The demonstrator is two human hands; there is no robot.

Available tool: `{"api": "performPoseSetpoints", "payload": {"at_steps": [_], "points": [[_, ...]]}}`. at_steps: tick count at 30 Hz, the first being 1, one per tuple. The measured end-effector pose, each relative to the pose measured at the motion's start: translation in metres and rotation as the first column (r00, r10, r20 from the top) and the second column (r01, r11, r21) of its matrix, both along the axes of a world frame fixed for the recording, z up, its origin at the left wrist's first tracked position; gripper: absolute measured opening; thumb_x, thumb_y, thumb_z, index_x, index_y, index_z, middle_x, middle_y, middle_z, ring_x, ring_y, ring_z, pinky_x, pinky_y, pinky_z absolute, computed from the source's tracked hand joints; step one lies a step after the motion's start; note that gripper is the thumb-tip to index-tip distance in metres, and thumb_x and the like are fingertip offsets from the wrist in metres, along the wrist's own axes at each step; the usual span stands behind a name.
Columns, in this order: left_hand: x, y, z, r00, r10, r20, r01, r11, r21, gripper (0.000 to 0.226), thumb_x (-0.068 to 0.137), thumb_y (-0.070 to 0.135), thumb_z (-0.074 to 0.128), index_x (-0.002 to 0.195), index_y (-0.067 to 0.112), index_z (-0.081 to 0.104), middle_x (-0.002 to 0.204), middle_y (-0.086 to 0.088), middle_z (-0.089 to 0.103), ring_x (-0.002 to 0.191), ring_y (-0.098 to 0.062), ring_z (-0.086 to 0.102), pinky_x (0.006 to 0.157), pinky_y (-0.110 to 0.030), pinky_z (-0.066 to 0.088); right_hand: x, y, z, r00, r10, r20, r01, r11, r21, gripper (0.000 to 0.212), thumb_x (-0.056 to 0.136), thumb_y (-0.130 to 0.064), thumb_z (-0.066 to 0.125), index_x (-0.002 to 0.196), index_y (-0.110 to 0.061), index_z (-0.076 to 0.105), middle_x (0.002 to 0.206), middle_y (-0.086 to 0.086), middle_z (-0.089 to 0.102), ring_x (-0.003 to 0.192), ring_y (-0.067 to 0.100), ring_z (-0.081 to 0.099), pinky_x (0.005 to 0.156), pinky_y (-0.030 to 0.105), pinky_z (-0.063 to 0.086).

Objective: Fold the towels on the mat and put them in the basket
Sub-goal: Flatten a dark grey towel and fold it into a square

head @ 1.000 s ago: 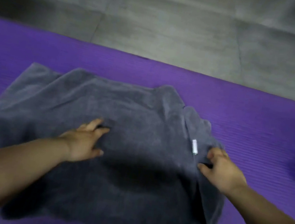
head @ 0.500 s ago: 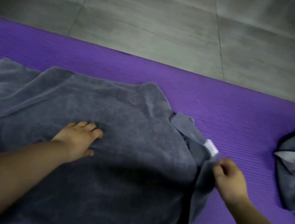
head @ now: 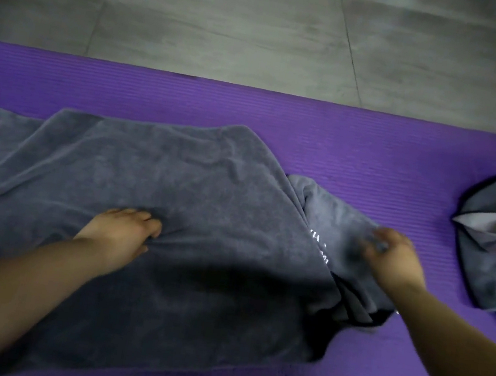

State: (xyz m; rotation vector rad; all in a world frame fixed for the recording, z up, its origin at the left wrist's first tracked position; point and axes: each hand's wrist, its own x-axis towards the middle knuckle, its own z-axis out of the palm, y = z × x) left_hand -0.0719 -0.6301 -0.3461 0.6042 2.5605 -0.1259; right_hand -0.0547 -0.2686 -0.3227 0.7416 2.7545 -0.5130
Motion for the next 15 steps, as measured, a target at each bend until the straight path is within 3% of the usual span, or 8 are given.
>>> {"api": "performPoseSetpoints", "payload": {"at_steps": [3, 6, 10, 12, 15], "points": [[0.007, 0.001, 0.0, 0.998, -0.059, 0.005, 0.06, 0.998, -0.022, 0.027, 0.095, 0.031, 0.038, 0.12, 0.027, 0.044, 0.129, 0.009, 0.048, 0.121, -0.009, 0.044, 0.095, -0.018, 0.032, -0.026, -0.028, -0.011, 0.986, 0.165, 0.032, -0.162, 0.984, -0.075, 0.049, 0.089, -0.016, 0.053, 0.136, -0.008, 0.04, 0.139, 0.017, 0.042, 0.13, 0.029, 0.037, 0.104, 0.024, 0.022], [0.009, -0.004, 0.003, 1.0, -0.027, 0.01, 0.027, 1.0, 0.001, 0.026, 0.094, 0.033, 0.039, 0.119, 0.029, 0.046, 0.128, 0.01, 0.049, 0.12, -0.009, 0.045, 0.092, -0.016, 0.034, -0.037, -0.049, -0.016, 0.968, 0.224, 0.116, -0.211, 0.97, -0.118, 0.055, 0.092, -0.021, 0.048, 0.142, -0.013, 0.027, 0.146, 0.011, 0.032, 0.134, 0.029, 0.032, 0.109, 0.035, 0.027], [0.018, -0.012, 0.001, 0.998, -0.069, 0.005, 0.069, 0.997, -0.035, 0.026, 0.095, 0.033, 0.037, 0.118, 0.028, 0.046, 0.128, 0.011, 0.049, 0.12, -0.008, 0.046, 0.095, -0.018, 0.033, -0.023, -0.042, -0.015, 0.968, 0.181, 0.174, -0.169, 0.982, -0.08, 0.034, 0.094, -0.024, 0.042, 0.124, -0.007, 0.046, 0.127, 0.017, 0.055, 0.117, 0.029, 0.052, 0.093, 0.031, 0.038], [0.023, -0.011, -0.001, 0.994, -0.103, 0.022, 0.105, 0.992, -0.076, 0.026, 0.095, 0.031, 0.035, 0.119, 0.028, 0.045, 0.128, 0.01, 0.049, 0.121, -0.009, 0.045, 0.097, -0.019, 0.032, -0.01, -0.026, -0.013, 0.97, 0.16, 0.185, -0.17, 0.985, 0.042, 0.035, 0.091, -0.025, 0.047, 0.119, -0.005, 0.046, 0.122, 0.019, 0.057, 0.114, 0.032, 0.054, 0.089, 0.033, 0.04], [0.022, -0.009, -0.001, 0.994, -0.104, 0.033, 0.108, 0.986, -0.124, 0.024, 0.094, 0.03, 0.036, 0.115, 0.027, 0.047, 0.124, 0.01, 0.051, 0.118, -0.009, 0.047, 0.096, -0.021, 0.033, 0.017, 0.011, -0.007, 0.977, -0.018, 0.213, -0.017, 0.987, 0.163, 0.04, 0.087, -0.031, 0.053, 0.12, -0.009, 0.048, 0.123, 0.018, 0.057, 0.114, 0.033, 0.055, 0.089, 0.036, 0.042]]}}
